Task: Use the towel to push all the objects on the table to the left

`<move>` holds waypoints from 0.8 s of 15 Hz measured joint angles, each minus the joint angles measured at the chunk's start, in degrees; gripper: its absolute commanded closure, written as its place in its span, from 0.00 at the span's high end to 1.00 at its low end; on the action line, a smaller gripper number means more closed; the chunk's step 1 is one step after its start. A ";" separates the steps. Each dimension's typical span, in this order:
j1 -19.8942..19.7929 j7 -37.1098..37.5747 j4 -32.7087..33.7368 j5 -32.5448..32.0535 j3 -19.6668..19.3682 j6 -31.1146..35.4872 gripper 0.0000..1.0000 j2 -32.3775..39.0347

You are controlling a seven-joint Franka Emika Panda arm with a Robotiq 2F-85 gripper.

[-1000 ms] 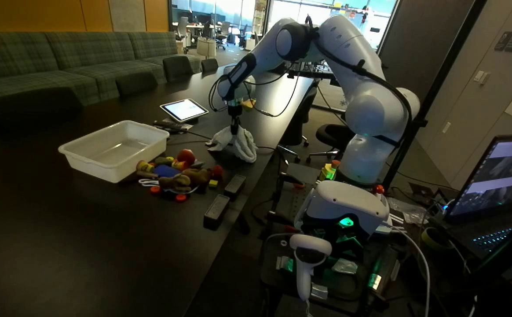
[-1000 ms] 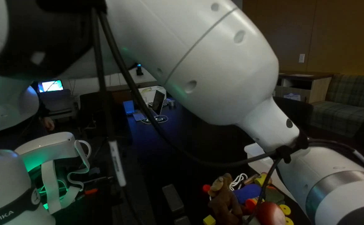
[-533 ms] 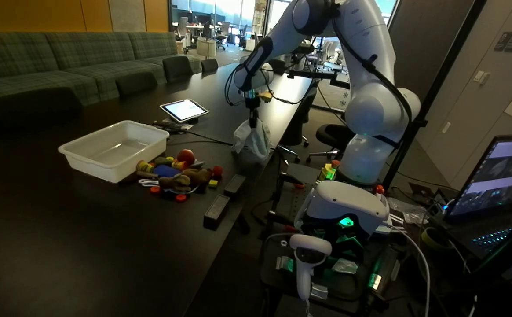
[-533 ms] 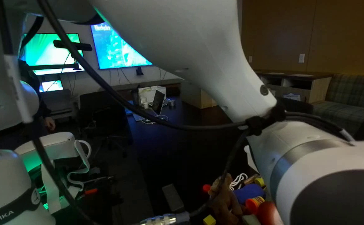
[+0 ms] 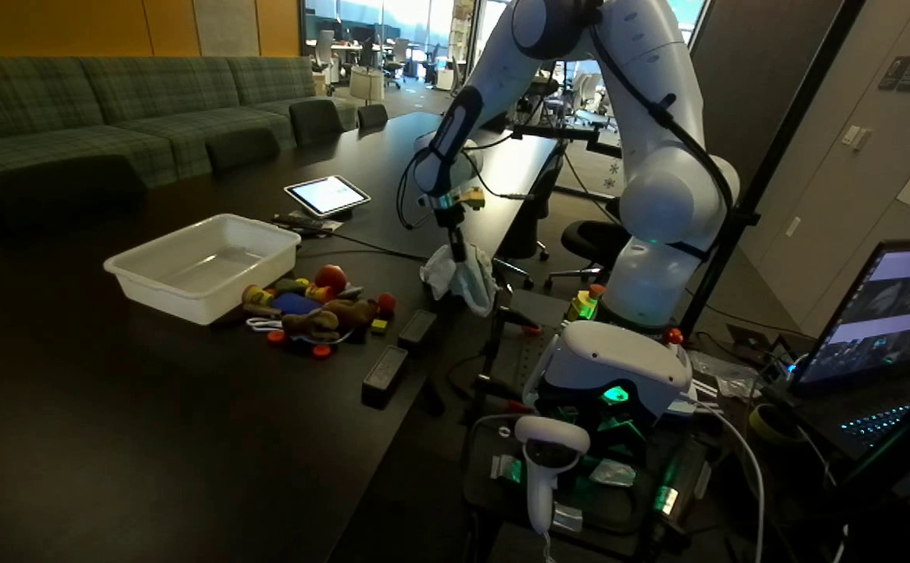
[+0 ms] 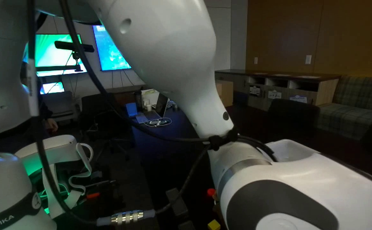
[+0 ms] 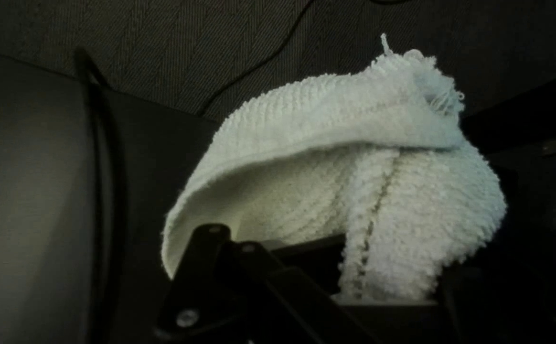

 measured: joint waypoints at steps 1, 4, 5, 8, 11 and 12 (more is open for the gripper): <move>1.47 -0.07 -0.93 -0.04 0.22 0.02 0.01 0.78; 5.65 -0.34 -2.91 -0.12 1.81 0.06 0.02 2.85; 6.87 -0.84 -3.42 -0.14 2.65 -0.16 0.02 3.29; 10.89 -0.99 -4.90 -0.31 4.91 -1.02 0.02 4.00; 14.98 -0.30 -4.98 -0.14 7.23 -5.05 0.02 4.56; 16.28 0.66 -4.96 0.15 8.01 -6.42 0.02 4.70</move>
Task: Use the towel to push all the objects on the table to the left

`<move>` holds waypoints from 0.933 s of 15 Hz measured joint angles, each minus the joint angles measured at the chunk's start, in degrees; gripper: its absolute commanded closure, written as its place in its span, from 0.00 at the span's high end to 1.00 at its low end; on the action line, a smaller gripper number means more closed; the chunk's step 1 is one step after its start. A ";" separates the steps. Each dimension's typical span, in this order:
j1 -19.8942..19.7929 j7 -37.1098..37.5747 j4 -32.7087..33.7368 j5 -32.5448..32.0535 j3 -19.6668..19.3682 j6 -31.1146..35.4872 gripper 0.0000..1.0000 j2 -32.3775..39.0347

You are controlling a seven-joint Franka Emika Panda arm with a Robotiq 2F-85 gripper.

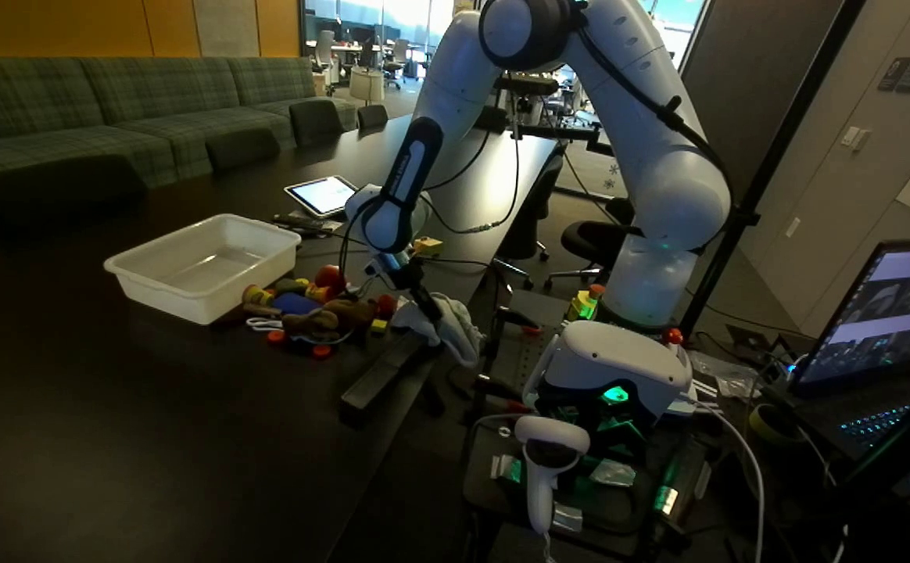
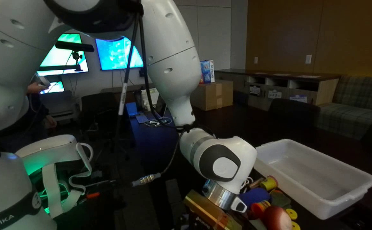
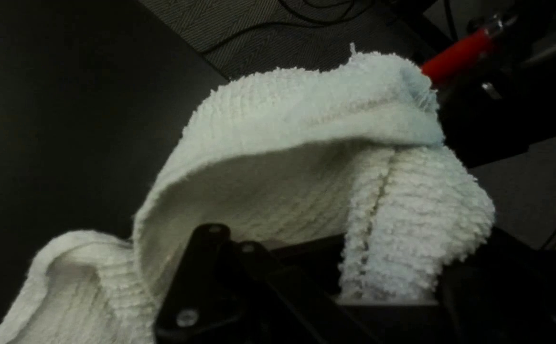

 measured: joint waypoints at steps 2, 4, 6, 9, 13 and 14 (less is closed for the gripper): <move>2.78 3.42 0.12 1.09 1.64 -2.18 0.01 0.41; 5.32 7.13 0.54 3.25 3.67 -3.23 0.01 1.04; 7.07 9.92 1.11 5.95 6.29 -2.70 0.02 1.59; 8.81 12.25 1.51 9.20 10.53 0.37 0.02 1.70; 9.38 11.93 1.74 12.16 15.27 3.33 0.02 1.21; 9.32 11.12 1.75 12.88 16.31 3.33 0.01 0.87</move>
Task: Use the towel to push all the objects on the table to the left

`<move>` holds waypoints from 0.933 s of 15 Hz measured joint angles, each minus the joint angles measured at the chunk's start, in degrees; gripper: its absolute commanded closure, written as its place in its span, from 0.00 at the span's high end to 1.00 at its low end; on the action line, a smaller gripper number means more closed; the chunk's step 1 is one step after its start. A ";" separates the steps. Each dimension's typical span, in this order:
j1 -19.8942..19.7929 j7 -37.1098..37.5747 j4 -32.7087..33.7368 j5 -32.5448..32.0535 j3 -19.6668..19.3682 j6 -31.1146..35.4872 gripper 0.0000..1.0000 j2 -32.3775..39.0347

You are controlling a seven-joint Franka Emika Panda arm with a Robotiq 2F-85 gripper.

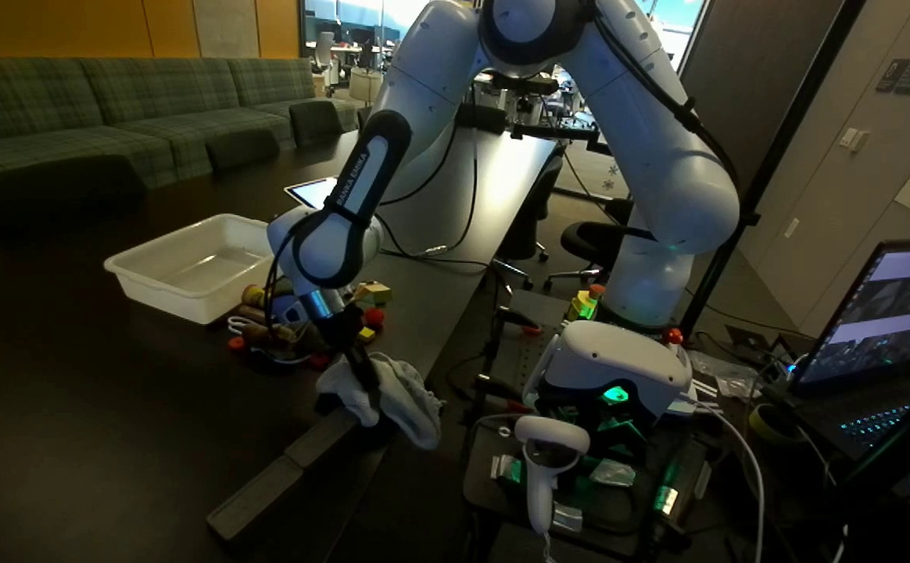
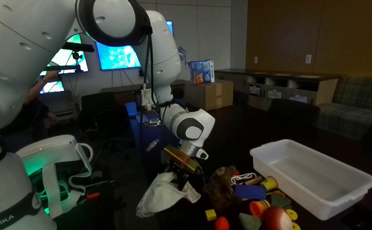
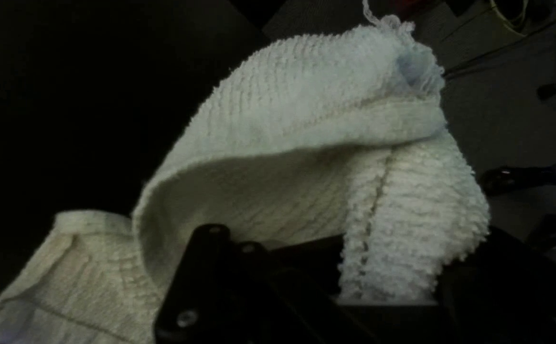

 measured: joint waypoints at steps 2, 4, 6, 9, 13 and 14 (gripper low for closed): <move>-0.55 -2.87 -0.03 1.63 1.83 -0.37 0.01 -1.20; -1.97 -6.87 -0.04 3.64 2.89 -1.91 0.01 -3.17; -4.30 -11.36 -0.09 6.27 3.00 -4.02 0.01 -6.00; -9.35 -18.45 -0.22 10.54 2.00 -9.11 0.02 -11.27; -14.38 -24.56 -0.44 16.44 -4.13 -13.25 0.01 -18.02; -15.36 -25.30 -0.45 17.87 -6.22 -13.84 0.01 -19.51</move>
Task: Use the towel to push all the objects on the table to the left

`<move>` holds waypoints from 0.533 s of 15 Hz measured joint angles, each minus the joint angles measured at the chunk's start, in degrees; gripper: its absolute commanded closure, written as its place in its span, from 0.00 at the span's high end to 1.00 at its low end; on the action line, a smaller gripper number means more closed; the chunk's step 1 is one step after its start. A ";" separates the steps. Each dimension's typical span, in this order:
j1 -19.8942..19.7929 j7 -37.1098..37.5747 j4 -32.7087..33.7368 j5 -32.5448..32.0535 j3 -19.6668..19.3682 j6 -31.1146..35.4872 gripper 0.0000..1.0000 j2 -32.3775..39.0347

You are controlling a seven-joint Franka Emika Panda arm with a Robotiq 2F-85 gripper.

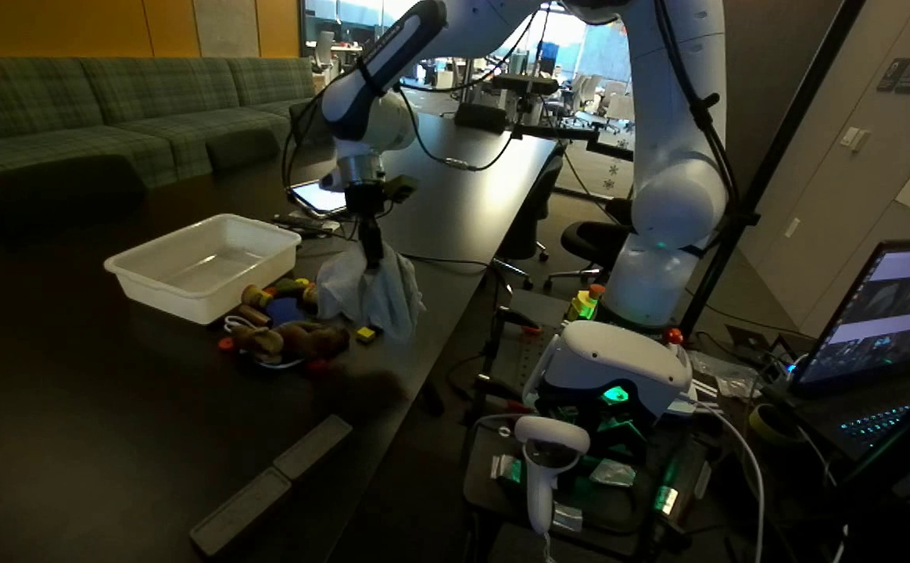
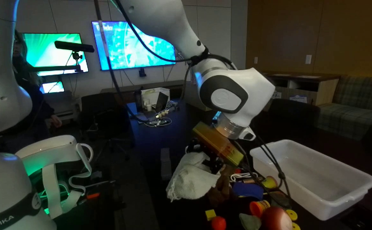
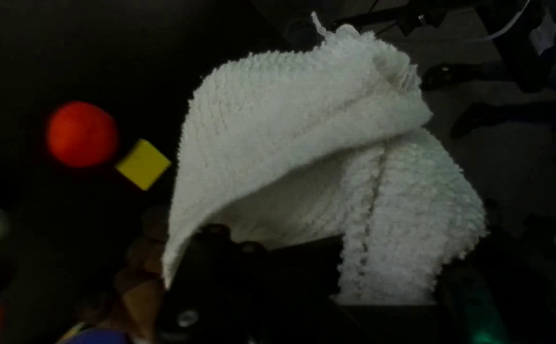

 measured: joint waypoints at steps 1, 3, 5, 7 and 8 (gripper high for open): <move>-0.91 -0.41 0.00 1.39 -2.07 -0.38 0.02 -1.39; -2.40 -0.62 0.15 3.38 -6.21 -0.54 0.02 -3.62; -3.22 -0.23 0.65 4.08 -10.14 0.52 0.01 -4.77; -3.29 1.14 1.15 3.97 -13.22 3.42 0.02 -4.72; -3.26 2.11 1.46 3.50 -14.19 5.26 0.01 -4.24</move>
